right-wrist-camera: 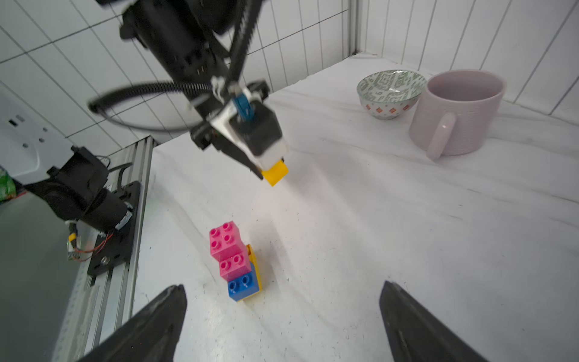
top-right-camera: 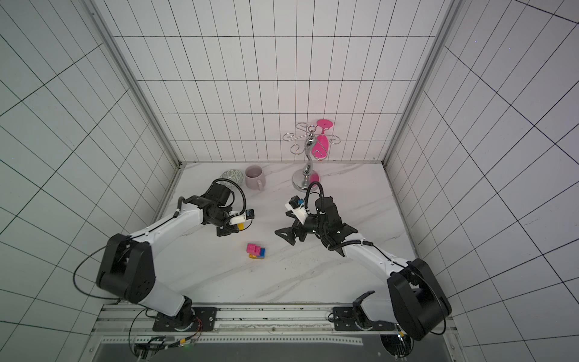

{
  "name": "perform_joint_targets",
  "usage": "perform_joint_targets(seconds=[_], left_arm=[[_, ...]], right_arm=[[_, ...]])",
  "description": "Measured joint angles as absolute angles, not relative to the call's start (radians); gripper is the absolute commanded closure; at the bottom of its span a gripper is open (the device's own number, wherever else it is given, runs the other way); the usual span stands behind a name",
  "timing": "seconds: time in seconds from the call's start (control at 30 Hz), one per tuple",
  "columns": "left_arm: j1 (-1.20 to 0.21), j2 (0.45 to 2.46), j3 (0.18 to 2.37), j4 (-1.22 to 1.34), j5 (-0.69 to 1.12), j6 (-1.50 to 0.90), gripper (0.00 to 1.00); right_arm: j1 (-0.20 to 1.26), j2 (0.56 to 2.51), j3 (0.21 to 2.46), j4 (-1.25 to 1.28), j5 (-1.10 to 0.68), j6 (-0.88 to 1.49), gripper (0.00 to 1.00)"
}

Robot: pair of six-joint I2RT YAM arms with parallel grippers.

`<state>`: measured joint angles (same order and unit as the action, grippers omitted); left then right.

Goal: Assemble the letter s with lego
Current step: Pick up the lego brick from the center of the board, then move the lego brick at the center of the board.

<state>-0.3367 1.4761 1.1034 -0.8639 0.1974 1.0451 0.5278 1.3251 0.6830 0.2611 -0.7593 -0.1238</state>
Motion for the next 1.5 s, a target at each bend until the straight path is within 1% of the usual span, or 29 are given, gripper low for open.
perform_joint_targets(seconds=[0.1, 0.23, 0.37, 0.53, 0.7, 0.87, 1.0, 1.2, 1.23, 1.27, 1.5], left_arm=[[-0.348, 1.351, 1.136, -0.905, 0.219, 1.034, 1.00], [-0.407, 1.258, 1.151, -0.960, 0.251, 1.013, 1.00], [-0.456, 1.239, 1.152, -1.011, 0.283, 0.975, 1.00], [-0.466, 1.228, 1.152, -1.016, 0.313, 0.922, 1.00], [-0.491, 1.220, 1.144, -1.012, 0.307, 0.908, 1.00], [-0.500, 1.177, 1.086, -1.007, 0.295, 0.901, 1.00], [-0.501, 1.154, 1.051, -1.006, 0.281, 0.897, 1.00], [-0.501, 1.151, 1.027, -0.980, 0.275, 0.889, 1.00], [-0.501, 1.151, 1.022, -0.975, 0.274, 0.889, 1.00], [-0.501, 1.151, 1.016, -0.970, 0.272, 0.888, 1.00], [-0.501, 1.150, 0.999, -0.948, 0.266, 0.882, 1.00]], right_arm=[[0.554, 1.365, 0.653, 0.255, -0.789, -0.190, 0.00], [0.640, 1.440, 0.621, 0.255, -0.775, -0.270, 0.00], [0.716, 1.527, 0.561, 0.353, -0.722, -0.281, 0.00], [0.776, 1.671, 0.543, 0.477, -0.639, -0.286, 0.00], [0.786, 1.777, 0.548, 0.669, -0.602, -0.292, 0.06], [0.786, 1.866, 0.565, 0.825, -0.579, -0.282, 0.12], [0.789, 1.914, 0.588, 0.889, -0.579, -0.268, 0.17], [0.801, 1.946, 0.597, 0.955, -0.583, -0.247, 0.17], [0.802, 1.946, 0.597, 0.963, -0.585, -0.244, 0.19], [0.805, 1.946, 0.597, 0.972, -0.587, -0.243, 0.22], [0.814, 1.946, 0.599, 1.022, -0.611, -0.231, 0.24]])
